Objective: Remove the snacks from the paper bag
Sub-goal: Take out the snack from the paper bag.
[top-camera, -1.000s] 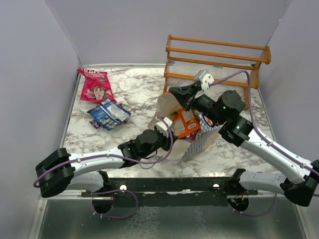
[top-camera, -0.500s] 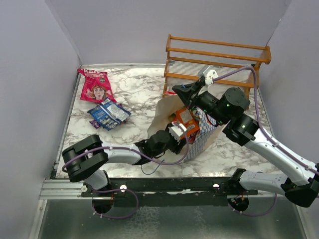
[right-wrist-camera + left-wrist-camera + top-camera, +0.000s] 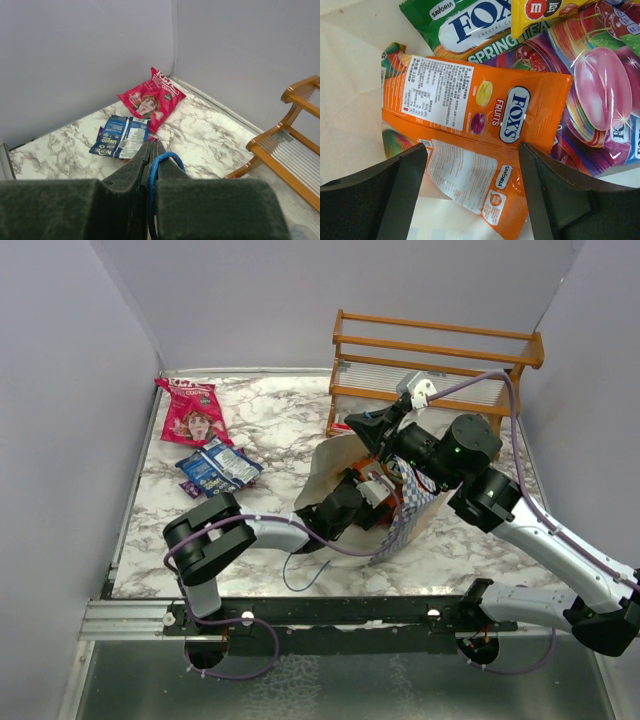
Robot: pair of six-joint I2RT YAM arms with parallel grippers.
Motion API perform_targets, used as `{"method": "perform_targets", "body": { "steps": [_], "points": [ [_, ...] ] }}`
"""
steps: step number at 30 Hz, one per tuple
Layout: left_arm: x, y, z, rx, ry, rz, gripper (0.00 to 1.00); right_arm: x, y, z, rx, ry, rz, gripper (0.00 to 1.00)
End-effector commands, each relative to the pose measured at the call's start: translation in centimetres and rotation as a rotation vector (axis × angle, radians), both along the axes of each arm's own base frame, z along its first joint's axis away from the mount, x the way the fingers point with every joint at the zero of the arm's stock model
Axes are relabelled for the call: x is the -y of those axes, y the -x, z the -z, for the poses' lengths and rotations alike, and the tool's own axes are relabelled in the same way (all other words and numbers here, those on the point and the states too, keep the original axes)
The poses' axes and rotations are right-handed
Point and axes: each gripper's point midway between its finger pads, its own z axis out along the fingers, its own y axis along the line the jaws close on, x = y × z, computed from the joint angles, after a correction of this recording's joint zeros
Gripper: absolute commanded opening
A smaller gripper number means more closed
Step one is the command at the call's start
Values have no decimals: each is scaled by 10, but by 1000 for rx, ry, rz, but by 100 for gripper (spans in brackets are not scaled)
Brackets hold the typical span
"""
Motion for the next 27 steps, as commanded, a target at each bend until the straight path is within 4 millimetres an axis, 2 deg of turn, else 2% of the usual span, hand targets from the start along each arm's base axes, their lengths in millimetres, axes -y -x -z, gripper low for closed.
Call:
{"method": "perform_targets", "body": {
  "steps": [1, 4, 7, 11, 14, 17, 20, 24, 27],
  "points": [
    [13, -9, -9, 43, -17, 38, 77, 1, 13, -28, 32, -52, -43, 2],
    [20, -8, -5, 23, -23, 60, 78, 2, 13, -31, 37, -54, -35, 2],
    [18, -8, -1, -16, -42, 39, 82, 1, 12, -31, 39, -42, -42, 2],
    [18, 26, -16, -72, 19, 181, 83, 4, 12, -34, 50, -44, -29, 2],
    [18, 39, -12, -98, -4, 252, 81, 3, 11, -35, 53, -45, -27, 2],
    [21, 30, 9, -108, -78, 223, 79, 3, 11, -33, 44, -48, -25, 2],
    [17, 7, 25, -68, -175, 117, 79, 4, 10, -34, 35, -55, -19, 2],
    [7, -15, 30, -14, -272, 11, 79, 6, 10, -35, 33, -55, -13, 2],
    [-1, -28, 29, 5, -348, -55, 69, 7, 11, -35, 33, -52, -11, 2]
  ]
}}
